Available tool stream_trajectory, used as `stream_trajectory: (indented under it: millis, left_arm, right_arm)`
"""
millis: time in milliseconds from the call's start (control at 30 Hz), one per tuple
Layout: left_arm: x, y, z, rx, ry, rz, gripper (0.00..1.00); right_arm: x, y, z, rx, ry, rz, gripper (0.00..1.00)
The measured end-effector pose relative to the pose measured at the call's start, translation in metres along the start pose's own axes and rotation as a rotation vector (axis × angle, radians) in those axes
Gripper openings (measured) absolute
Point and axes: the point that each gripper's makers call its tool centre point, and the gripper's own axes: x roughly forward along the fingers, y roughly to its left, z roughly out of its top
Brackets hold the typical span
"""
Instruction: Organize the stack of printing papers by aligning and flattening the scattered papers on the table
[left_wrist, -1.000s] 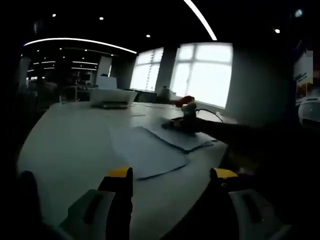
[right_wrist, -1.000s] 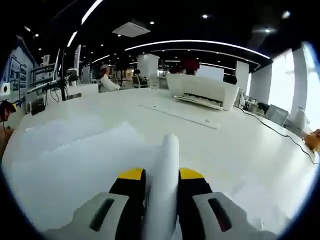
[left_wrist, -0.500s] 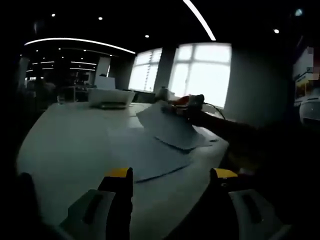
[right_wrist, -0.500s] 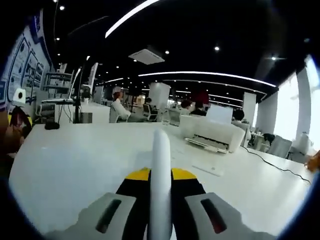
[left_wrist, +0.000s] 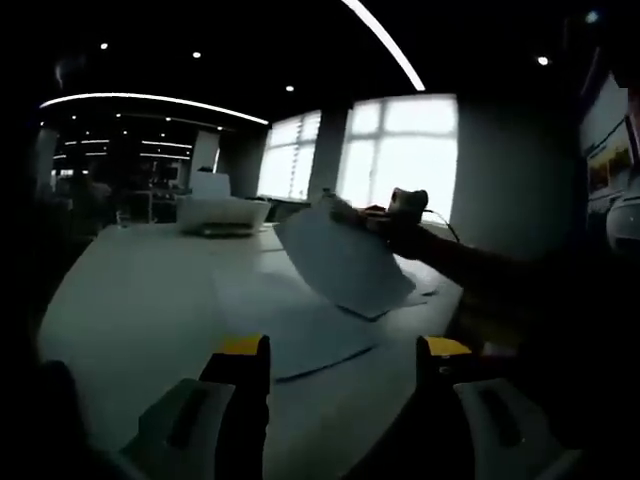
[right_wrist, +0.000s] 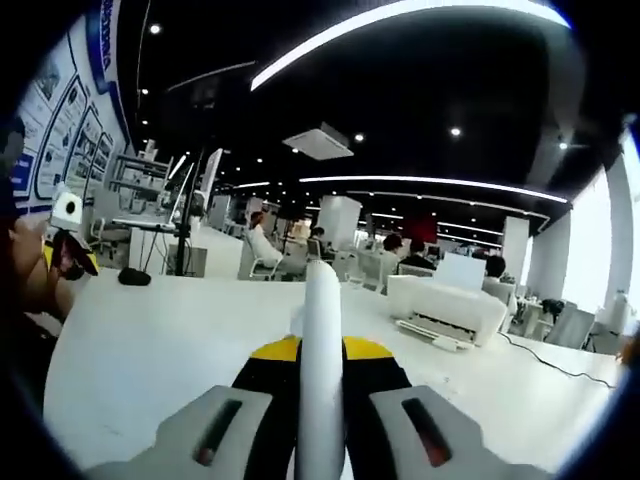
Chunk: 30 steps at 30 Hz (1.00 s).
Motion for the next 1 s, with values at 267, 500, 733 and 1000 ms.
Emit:
stream_trajectory:
  millis: [267, 500, 733, 1000]
  left_arm:
    - [-0.003, -0.002, 0.002, 0.025, -0.005, -0.006, 0.64]
    - [-0.005, -0.007, 0.008, 0.024, -0.037, -0.013, 0.65]
    - [-0.006, -0.012, 0.018, 0.028, -0.072, -0.015, 0.66]
    - [0.000, -0.021, 0.030, 0.028, -0.098, -0.019, 0.68]
  right_arm:
    - [-0.007, 0.001, 0.027, -0.012, -0.061, 0.004, 0.09]
    - [-0.031, 0.032, 0.062, -0.006, -0.135, 0.020, 0.09]
    - [-0.052, 0.048, 0.093, 0.000, -0.215, 0.020, 0.09]
    - [-0.073, 0.065, 0.124, -0.045, -0.260, 0.045, 0.09]
